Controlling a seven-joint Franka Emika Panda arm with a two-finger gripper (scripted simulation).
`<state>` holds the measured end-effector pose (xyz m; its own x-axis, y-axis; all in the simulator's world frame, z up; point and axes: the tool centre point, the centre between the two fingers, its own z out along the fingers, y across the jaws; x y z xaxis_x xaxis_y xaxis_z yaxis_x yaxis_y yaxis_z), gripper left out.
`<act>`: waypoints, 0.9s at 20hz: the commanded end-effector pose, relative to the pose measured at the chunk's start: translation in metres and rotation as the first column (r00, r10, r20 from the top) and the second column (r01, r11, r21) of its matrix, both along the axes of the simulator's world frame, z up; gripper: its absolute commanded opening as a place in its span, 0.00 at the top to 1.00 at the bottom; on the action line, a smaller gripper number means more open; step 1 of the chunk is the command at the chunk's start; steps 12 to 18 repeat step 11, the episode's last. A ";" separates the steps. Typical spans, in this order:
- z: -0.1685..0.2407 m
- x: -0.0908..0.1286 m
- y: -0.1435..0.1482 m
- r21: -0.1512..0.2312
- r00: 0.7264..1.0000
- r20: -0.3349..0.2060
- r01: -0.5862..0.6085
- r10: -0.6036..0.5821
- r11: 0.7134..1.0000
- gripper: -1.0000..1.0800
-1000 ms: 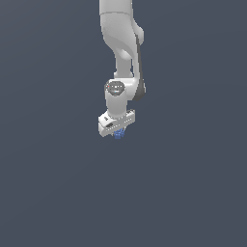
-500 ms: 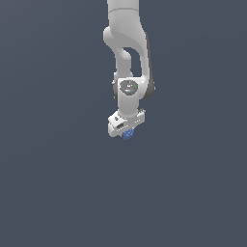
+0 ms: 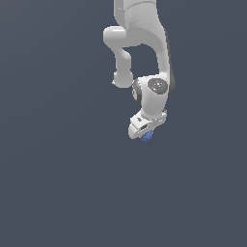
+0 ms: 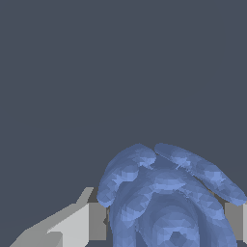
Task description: Pick up the object and move it to a goal position.
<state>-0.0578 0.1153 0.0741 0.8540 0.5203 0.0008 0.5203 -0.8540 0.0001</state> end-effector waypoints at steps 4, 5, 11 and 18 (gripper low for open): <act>0.007 0.009 0.031 0.000 1.000 0.000 0.002 -0.002 1.000 1.00; 0.008 0.010 0.033 0.000 1.000 0.000 0.002 -0.002 1.000 1.00; 0.008 0.012 0.036 0.000 1.000 0.000 0.002 -0.002 1.000 1.00; 0.008 0.012 0.036 0.000 1.000 0.000 0.002 -0.002 1.000 1.00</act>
